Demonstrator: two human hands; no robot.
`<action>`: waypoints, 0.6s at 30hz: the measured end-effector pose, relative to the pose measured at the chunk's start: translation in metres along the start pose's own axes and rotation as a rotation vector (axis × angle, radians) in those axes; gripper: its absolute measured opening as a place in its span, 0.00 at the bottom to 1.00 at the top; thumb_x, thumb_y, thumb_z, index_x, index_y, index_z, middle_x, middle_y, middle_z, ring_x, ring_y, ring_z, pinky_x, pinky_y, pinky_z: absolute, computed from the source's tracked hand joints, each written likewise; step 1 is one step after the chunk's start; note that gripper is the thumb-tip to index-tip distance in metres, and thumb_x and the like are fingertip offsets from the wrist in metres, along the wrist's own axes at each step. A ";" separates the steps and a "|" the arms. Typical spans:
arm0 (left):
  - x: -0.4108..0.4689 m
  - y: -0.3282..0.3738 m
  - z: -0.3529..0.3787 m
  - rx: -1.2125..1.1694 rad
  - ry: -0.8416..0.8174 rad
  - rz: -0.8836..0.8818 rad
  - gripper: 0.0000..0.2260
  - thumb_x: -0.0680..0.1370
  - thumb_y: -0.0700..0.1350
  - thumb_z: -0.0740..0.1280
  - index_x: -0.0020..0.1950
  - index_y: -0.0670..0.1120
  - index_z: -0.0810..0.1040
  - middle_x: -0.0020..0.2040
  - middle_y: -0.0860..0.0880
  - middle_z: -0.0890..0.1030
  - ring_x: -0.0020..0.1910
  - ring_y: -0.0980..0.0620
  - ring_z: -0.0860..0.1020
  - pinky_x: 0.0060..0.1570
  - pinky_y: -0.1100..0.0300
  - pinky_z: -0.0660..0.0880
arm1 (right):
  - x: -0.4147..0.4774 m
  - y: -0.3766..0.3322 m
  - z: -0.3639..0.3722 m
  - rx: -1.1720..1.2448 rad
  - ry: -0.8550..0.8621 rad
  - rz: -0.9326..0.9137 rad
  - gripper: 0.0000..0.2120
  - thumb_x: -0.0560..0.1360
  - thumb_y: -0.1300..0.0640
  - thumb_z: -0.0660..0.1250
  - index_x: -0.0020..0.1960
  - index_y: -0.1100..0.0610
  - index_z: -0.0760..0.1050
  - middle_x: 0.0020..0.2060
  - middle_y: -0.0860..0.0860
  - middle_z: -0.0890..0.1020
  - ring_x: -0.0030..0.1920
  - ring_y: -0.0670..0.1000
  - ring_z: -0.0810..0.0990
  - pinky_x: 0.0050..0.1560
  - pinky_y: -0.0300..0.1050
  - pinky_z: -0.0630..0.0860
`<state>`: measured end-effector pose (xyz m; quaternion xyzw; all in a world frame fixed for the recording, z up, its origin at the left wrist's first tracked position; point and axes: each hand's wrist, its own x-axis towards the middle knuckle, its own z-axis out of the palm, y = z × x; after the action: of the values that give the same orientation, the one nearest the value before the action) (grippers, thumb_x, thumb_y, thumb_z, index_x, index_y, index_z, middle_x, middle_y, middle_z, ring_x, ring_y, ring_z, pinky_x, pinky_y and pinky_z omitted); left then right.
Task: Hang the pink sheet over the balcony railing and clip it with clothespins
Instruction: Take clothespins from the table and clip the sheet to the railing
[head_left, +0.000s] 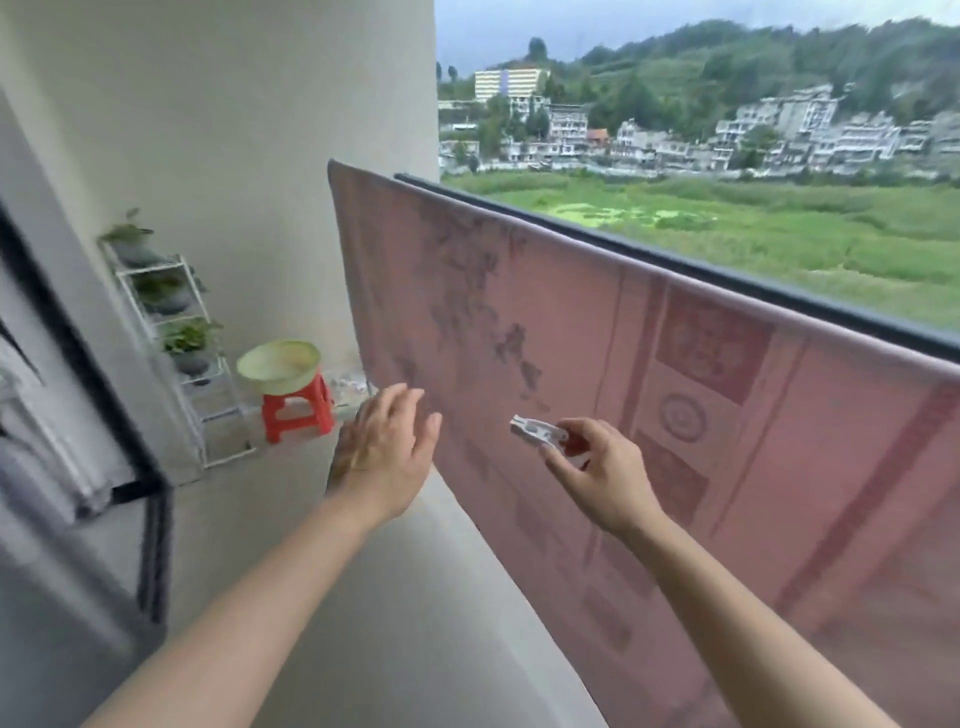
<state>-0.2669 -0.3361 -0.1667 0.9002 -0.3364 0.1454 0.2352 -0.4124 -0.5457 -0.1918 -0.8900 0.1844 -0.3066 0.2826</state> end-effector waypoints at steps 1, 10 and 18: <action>0.011 -0.022 -0.003 0.015 0.017 -0.041 0.29 0.77 0.60 0.48 0.69 0.46 0.72 0.69 0.46 0.71 0.68 0.44 0.69 0.67 0.48 0.66 | 0.019 -0.007 0.017 0.002 -0.019 -0.017 0.10 0.72 0.51 0.72 0.52 0.52 0.81 0.42 0.46 0.81 0.44 0.45 0.80 0.50 0.39 0.74; 0.124 -0.163 0.020 0.085 0.065 -0.252 0.32 0.77 0.64 0.44 0.73 0.47 0.66 0.74 0.48 0.65 0.73 0.45 0.63 0.71 0.47 0.60 | 0.192 -0.008 0.168 0.127 -0.087 -0.136 0.11 0.74 0.45 0.69 0.54 0.47 0.81 0.44 0.43 0.80 0.45 0.40 0.79 0.48 0.37 0.75; 0.314 -0.220 0.044 0.167 0.072 -0.248 0.25 0.82 0.59 0.49 0.75 0.48 0.63 0.78 0.49 0.58 0.75 0.47 0.58 0.72 0.50 0.56 | 0.397 -0.010 0.272 0.291 -0.082 -0.117 0.14 0.74 0.44 0.70 0.57 0.49 0.81 0.45 0.45 0.81 0.46 0.40 0.80 0.50 0.38 0.75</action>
<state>0.1154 -0.3821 -0.1431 0.9456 -0.2007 0.1748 0.1873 0.0614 -0.6312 -0.1872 -0.8606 0.0744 -0.3094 0.3975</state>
